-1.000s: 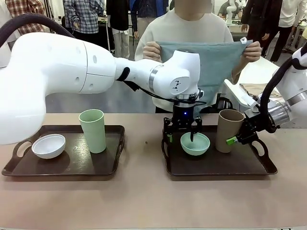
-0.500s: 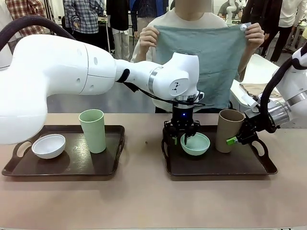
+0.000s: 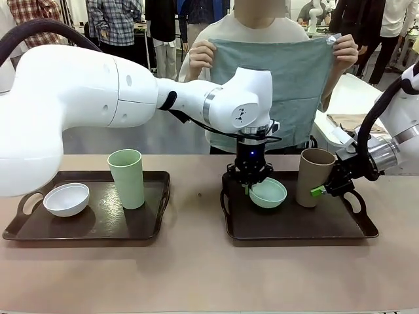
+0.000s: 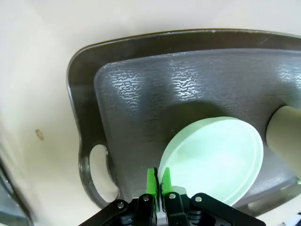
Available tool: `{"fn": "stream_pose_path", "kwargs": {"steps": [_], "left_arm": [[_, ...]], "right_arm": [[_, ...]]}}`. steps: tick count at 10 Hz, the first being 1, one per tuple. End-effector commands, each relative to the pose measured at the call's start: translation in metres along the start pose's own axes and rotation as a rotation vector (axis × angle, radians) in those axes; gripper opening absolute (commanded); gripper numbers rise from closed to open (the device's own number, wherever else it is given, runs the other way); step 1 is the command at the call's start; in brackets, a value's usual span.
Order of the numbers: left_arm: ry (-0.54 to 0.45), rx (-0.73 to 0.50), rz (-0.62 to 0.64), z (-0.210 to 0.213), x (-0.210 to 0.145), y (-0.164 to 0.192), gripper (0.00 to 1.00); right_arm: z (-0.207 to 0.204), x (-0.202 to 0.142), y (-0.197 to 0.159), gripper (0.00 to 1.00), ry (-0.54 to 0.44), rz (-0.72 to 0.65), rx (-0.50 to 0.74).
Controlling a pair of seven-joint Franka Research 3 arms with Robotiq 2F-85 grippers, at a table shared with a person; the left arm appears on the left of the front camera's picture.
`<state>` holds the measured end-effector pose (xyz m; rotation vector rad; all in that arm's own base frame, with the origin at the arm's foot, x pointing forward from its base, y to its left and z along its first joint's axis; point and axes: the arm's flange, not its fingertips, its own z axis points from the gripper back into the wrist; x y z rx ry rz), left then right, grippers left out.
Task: Set up a tray with a mat and arrange the tableware.
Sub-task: Pick up the Picnic Bowl and Reusable plastic cup from the Handle tray in front of the human's position and hold them in the air.
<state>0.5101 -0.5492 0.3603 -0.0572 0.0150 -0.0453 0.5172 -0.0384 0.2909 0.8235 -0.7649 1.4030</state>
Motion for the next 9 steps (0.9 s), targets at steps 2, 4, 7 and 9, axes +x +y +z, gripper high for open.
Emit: {"fn": "stream_pose_path", "kwargs": {"steps": [2,4,7,9], "left_arm": [[0.030,0.012,-0.019,0.009,-0.004,0.007,0.00],[0.008,0.009,-0.030,0.050,-0.024,0.018,0.00],[-0.106,-0.011,0.005,0.135,-0.064,0.033,0.00],[-0.181,-0.013,0.027,0.172,-0.082,0.037,0.00]], "right_arm": [[0.011,0.013,0.007,0.22,-0.035,0.024,-0.033],[0.033,0.040,0.030,0.22,-0.016,0.028,-0.013],[0.071,0.087,0.073,0.22,0.019,0.077,-0.075],[0.086,0.121,0.105,0.22,0.046,0.122,-0.112]]}}
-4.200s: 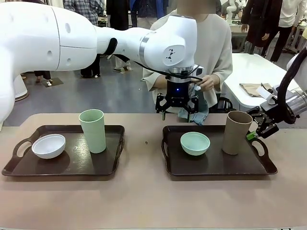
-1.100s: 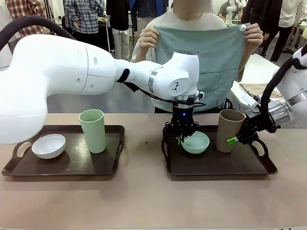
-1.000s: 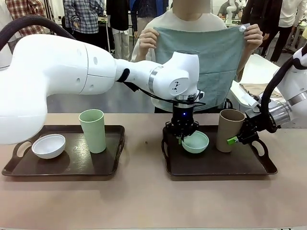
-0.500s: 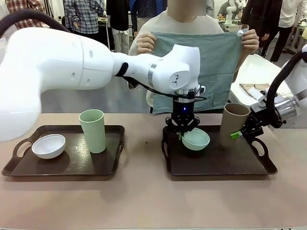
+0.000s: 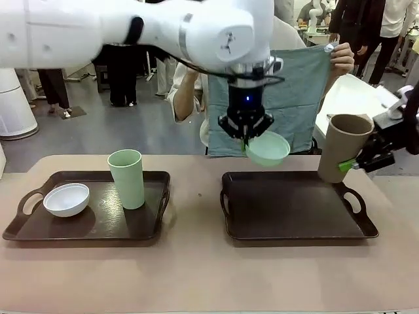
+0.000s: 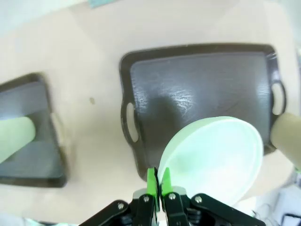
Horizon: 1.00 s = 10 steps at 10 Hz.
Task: Set up a tray with a mat and arrange the tableware.
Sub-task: Pick up the Picnic Bowl and Reusable plastic cup from the Handle tray in front of the human's position and hold them in the air, then place the Picnic Bowl and Reusable plastic cup back onto the Handle tray in front of the human's position.
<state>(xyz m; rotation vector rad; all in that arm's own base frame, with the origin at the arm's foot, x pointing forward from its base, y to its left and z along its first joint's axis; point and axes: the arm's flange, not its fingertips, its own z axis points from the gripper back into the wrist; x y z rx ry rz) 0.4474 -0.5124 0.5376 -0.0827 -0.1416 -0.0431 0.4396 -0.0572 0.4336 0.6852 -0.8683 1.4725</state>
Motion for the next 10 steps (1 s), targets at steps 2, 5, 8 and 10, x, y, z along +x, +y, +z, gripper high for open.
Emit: {"fn": "stream_pose_path", "kwargs": {"steps": [2,5,8,10], "left_arm": [[-0.069,0.007,0.051,0.020,-0.027,0.014,0.00],[-0.049,0.000,0.034,0.033,-0.022,0.009,0.00],[-0.049,0.000,0.034,0.033,-0.022,0.009,0.00],[-0.049,0.000,0.034,0.033,-0.022,0.009,0.00]], "right_arm": [[0.011,0.047,0.046,0.22,0.030,0.060,-0.044],[0.012,0.052,0.046,0.22,0.028,0.096,-0.067],[0.021,0.063,0.052,0.22,0.017,0.111,-0.063],[0.021,0.063,0.052,0.22,0.017,0.111,-0.063]]}}
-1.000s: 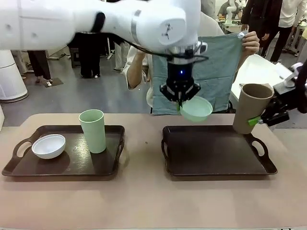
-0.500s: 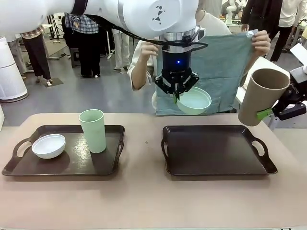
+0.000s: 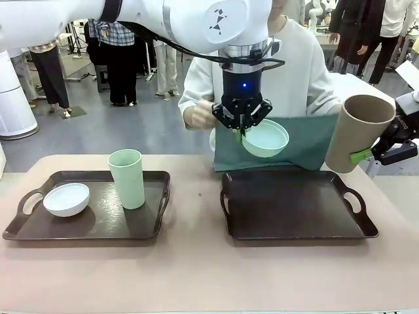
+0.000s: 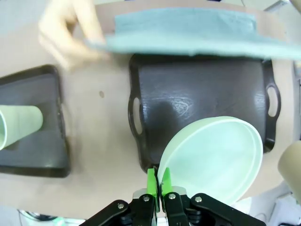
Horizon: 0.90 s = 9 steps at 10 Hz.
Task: Set up a tray with a mat and arrange the tableware.
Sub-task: Place the Picnic Bowl and Reusable plastic cup back onto the Handle tray in front of the human's position.
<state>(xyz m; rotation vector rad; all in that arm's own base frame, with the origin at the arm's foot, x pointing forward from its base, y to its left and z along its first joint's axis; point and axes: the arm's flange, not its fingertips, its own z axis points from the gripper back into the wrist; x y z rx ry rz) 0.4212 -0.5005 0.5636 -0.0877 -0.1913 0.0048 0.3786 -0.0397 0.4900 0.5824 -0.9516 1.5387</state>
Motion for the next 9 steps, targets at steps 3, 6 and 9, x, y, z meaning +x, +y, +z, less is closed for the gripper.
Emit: {"fn": "stream_pose_path", "kwargs": {"steps": [3,6,9], "left_arm": [[0.003,0.001,-0.012,0.0030,0.0013,0.0003,0.00],[0.003,0.001,-0.012,0.0030,0.0013,0.0003,0.00],[0.003,0.001,-0.012,0.0030,0.0013,0.0003,0.00]], "right_arm": [[0.0000,0.0002,-0.0026,0.22,0.000,0.000,0.004],[0.0000,0.0002,-0.0026,0.22,0.000,0.000,0.004],[0.0000,0.0002,-0.0026,0.22,0.000,0.000,0.004]]}}
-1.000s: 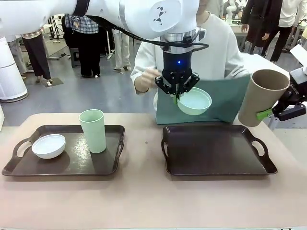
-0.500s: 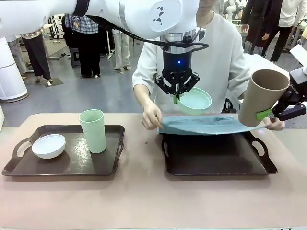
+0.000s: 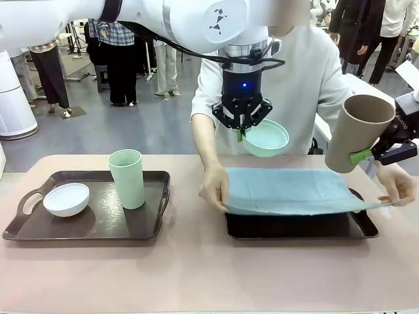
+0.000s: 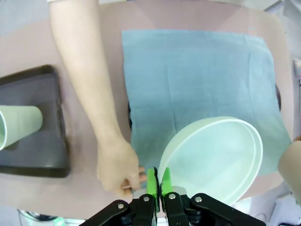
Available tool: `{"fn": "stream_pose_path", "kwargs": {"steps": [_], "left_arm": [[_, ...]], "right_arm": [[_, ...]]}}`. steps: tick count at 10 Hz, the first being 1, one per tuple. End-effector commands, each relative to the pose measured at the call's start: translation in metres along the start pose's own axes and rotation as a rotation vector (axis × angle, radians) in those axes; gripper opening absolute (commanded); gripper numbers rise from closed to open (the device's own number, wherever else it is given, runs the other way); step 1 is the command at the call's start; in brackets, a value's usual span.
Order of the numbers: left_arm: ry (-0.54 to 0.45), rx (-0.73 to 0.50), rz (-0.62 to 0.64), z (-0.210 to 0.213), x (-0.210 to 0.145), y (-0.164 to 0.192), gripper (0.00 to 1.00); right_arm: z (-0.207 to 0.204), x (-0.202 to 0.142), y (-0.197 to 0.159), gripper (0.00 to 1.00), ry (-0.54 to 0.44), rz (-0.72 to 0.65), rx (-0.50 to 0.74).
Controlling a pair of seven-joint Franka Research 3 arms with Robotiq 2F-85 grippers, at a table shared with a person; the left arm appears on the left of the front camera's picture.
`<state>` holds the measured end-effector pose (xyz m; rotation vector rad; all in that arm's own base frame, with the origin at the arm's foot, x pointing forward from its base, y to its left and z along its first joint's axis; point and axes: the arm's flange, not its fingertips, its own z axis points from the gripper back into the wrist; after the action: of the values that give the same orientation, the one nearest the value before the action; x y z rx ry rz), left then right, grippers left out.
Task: Set up a tray with a mat and arrange the tableware.
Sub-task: Place the Picnic Bowl and Reusable plastic cup back onto the Handle tray in front of the human's position.
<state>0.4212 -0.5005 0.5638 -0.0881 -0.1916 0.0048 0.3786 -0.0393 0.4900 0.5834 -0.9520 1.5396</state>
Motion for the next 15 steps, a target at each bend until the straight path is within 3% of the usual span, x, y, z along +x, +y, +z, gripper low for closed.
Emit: {"fn": "stream_pose_path", "kwargs": {"steps": [1,15], "left_arm": [[0.003,0.001,-0.012,0.0028,0.0012,0.0003,0.00],[0.003,0.001,-0.012,0.0028,0.0012,0.0003,0.00]], "right_arm": [[0.0003,0.0000,-0.0025,0.22,0.001,-0.001,0.003],[0.0003,0.0000,-0.0025,0.22,0.001,-0.001,0.003]]}}
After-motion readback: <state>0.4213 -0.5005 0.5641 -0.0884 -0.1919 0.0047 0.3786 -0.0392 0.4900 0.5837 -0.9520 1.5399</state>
